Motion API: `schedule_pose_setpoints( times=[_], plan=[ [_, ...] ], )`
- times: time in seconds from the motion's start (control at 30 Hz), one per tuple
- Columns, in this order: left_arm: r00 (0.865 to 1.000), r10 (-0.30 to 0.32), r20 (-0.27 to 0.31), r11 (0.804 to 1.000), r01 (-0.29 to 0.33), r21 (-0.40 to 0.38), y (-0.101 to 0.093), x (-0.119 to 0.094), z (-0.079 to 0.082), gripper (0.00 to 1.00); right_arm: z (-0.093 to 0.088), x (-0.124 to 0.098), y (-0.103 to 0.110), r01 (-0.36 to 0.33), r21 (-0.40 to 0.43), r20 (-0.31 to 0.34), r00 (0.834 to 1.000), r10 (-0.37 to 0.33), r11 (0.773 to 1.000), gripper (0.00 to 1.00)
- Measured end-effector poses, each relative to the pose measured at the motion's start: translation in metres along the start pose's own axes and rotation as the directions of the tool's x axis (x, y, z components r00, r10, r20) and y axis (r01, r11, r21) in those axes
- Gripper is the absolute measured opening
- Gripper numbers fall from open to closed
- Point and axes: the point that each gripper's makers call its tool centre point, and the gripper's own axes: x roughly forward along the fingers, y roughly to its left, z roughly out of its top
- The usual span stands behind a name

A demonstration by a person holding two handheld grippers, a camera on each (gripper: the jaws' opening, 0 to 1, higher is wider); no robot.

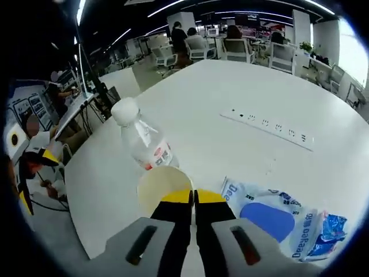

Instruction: Arrange the tabletop items into an orderly group along one side of the table until the central work area is clear of visible clutter.

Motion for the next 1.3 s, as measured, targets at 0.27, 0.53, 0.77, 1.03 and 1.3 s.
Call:
schedule_pose_setpoints(
  times=[0.27, 0.53, 0.77, 1.03, 1.3],
  plan=[
    [1.0, -0.005, 0.001, 1.0, 0.005, -0.013, 0.001, 0.004, -0.001, 0.78, -0.004, 0.008, -0.006, 0.003, 0.011, -0.02, 1.0, -0.003, 1.0, 0.0],
    [1.0, -0.007, 0.008, 1.0, 0.007, -0.021, 0.003, 0.006, -0.001, 0.78, -0.008, 0.013, -0.007, -0.001, 0.019, -0.044, 0.999, 0.001, 1.0, 0.0],
    [1.0, -0.008, 0.012, 0.999, 0.008, -0.031, 0.004, 0.007, -0.002, 0.78, -0.008, 0.015, -0.013, 0.01, 0.028, -0.051, 0.999, -0.008, 1.0, 0.0],
    [1.0, -0.007, 0.013, 0.999, 0.008, -0.036, 0.005, 0.009, -0.002, 0.78, -0.007, 0.014, -0.014, 0.017, -0.004, -0.055, 0.998, -0.017, 1.0, 0.05],
    [1.0, -0.011, 0.014, 0.999, 0.012, -0.037, 0.004, 0.01, -0.001, 0.77, -0.008, 0.012, -0.016, 0.035, -0.022, -0.038, 0.999, -0.036, 0.999, 0.17]
  ],
)
